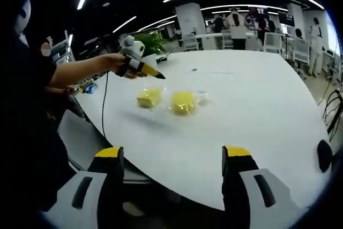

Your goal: Compare the silicone blocks by pressing each to a similar depth, holding the contact briefly, and releasing to observe deformation and rebound differences across the visible hardness samples.

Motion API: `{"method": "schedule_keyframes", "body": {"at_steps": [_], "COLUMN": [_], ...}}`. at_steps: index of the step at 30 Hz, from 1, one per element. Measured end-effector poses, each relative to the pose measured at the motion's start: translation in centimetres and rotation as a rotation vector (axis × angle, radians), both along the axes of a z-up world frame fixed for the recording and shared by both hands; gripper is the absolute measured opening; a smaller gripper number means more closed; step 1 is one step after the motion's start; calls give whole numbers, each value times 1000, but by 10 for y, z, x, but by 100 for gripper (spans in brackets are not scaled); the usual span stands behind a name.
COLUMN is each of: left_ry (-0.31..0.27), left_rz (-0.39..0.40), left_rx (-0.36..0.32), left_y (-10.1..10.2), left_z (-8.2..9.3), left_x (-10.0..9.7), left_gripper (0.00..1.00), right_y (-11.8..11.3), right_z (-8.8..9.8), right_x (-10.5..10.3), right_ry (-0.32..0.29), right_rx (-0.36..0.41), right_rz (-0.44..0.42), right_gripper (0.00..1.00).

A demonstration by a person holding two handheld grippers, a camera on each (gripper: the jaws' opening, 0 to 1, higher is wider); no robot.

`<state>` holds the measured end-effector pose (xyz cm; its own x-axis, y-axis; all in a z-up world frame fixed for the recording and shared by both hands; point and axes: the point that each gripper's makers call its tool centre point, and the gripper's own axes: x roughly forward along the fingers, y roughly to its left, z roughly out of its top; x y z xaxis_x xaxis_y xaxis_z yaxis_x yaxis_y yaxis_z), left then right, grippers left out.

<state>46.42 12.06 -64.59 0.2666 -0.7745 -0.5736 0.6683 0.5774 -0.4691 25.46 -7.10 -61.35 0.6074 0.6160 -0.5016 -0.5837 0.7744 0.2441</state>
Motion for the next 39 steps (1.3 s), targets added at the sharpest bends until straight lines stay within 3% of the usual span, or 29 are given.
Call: {"method": "schedule_keyframes", "body": {"at_steps": [2, 5, 10, 14, 15, 16, 18, 22, 24, 26, 33, 39], "left_ry": [9, 80, 106, 175, 176, 177, 222, 324, 330, 378, 452, 525], "left_rz": [-5, 14, 76, 124, 140, 186, 259, 332, 335, 372, 428, 596], "left_rx": [45, 39, 8, -34, -35, -52, -117, -195, -222, -253, -287, -319], "left_y": [0, -5, -8, -12, -11, -11, -12, -16, -19, -22, -31, -25], "left_z": [-17, -34, -46, -55, -57, -57, -57, -62, -64, -67, -77, -88], "left_x": [3, 3, 13, 17, 20, 27, 35, 39, 41, 40, 39, 50], "left_gripper": [70, 72, 70, 67, 66, 64, 61, 53, 50, 44, 30, 13], "right_y": [0, -2, -6, -9, -8, -6, -4, -10, -12, -13, -15, -15], "right_z": [0, 2, 2, 3, 7, 13, 20, 22, 23, 23, 22, 21], "right_x": [-1, 0, 1, 1, 2, 4, 4, 6, 7, 8, 8, 7], "right_ry": [1, -1, -6, -4, -35, -65, -51, -60, -63, -65, -66, -68], "right_rx": [-3, -4, -5, -1, 12, 41, 95, 91, 87, 84, 79, 72], "right_rz": [0, -7, -22, -33, -32, -31, -48, -61, -67, -72, -79, -79], "right_gripper": [68, 68, 68, 67, 67, 66, 66, 64, 63, 63, 61, 60]}}
